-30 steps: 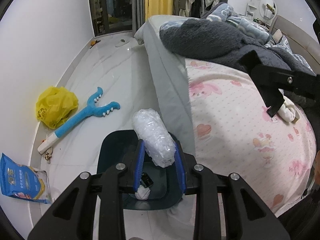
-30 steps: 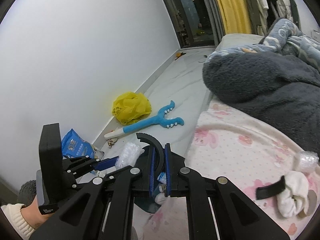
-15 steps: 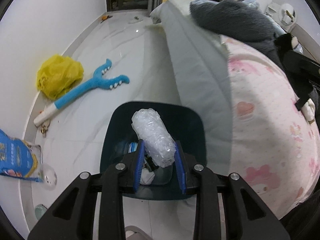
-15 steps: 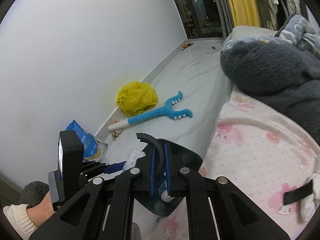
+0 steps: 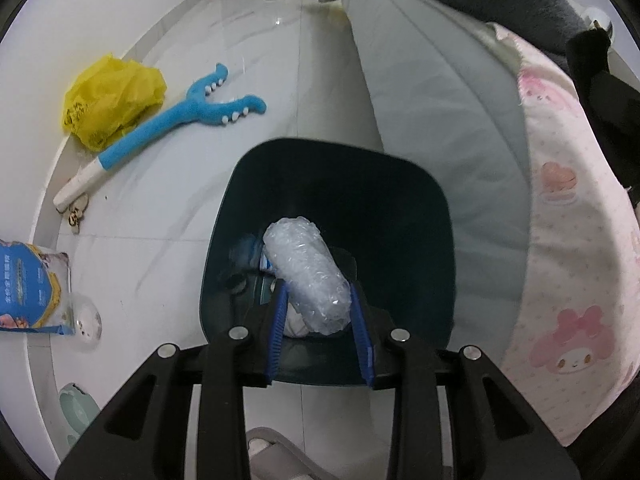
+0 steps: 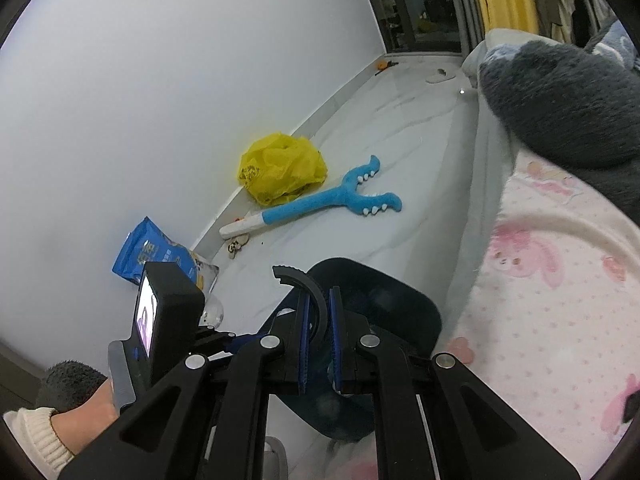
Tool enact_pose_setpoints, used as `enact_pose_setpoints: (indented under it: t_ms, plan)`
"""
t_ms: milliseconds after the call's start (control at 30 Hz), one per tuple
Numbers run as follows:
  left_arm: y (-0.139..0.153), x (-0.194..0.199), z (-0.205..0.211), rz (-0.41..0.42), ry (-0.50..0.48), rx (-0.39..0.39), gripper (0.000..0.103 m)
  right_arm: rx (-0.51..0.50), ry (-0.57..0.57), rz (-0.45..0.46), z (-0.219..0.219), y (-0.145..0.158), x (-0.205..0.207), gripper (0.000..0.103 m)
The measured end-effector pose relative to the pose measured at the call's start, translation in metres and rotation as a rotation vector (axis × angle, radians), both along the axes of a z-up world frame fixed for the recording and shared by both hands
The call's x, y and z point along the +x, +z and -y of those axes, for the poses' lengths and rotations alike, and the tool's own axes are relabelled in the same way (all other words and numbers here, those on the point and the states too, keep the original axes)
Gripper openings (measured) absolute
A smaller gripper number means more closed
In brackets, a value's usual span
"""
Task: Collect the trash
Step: 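Lower the bubble-wrap roll into the bin and open the left gripper, then lower the black curved piece into the bin and open the right gripper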
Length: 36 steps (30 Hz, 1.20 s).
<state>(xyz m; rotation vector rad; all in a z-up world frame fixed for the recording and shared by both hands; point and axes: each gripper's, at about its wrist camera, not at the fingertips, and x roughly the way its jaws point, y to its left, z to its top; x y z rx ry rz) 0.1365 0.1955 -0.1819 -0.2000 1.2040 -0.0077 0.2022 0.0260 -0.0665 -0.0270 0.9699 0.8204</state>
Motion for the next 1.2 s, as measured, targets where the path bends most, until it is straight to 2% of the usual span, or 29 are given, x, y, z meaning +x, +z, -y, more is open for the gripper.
enact_pose_setpoints:
  t_ms: [167, 200, 267, 533, 767, 1200]
  plan:
    - [-0.010, -0.002, -0.006, -0.033, 0.007, -0.009, 0.036, -0.016, 0.010, -0.021, -0.012, -0.013, 0.005, 0.009]
    - [-0.010, -0.002, -0.007, -0.031, 0.008, -0.008, 0.038, -0.019, 0.011, -0.025, -0.014, -0.015, 0.006, 0.009]
    - [-0.009, -0.002, -0.011, -0.025, 0.010, -0.014, 0.053, -0.026, 0.012, -0.032, -0.018, -0.020, 0.007, 0.009]
    - [0.003, -0.008, -0.024, 0.014, 0.014, 0.009, 0.067, -0.076, 0.012, -0.065, -0.034, -0.044, 0.014, 0.009]
    - [0.026, -0.016, -0.037, 0.098, 0.034, 0.021, 0.076, -0.131, 0.008, -0.109, -0.049, -0.071, 0.016, 0.009]
    - [0.080, -0.028, -0.052, 0.292, 0.085, 0.030, 0.083, -0.205, 0.036, -0.169, -0.071, -0.103, 0.011, 0.010]
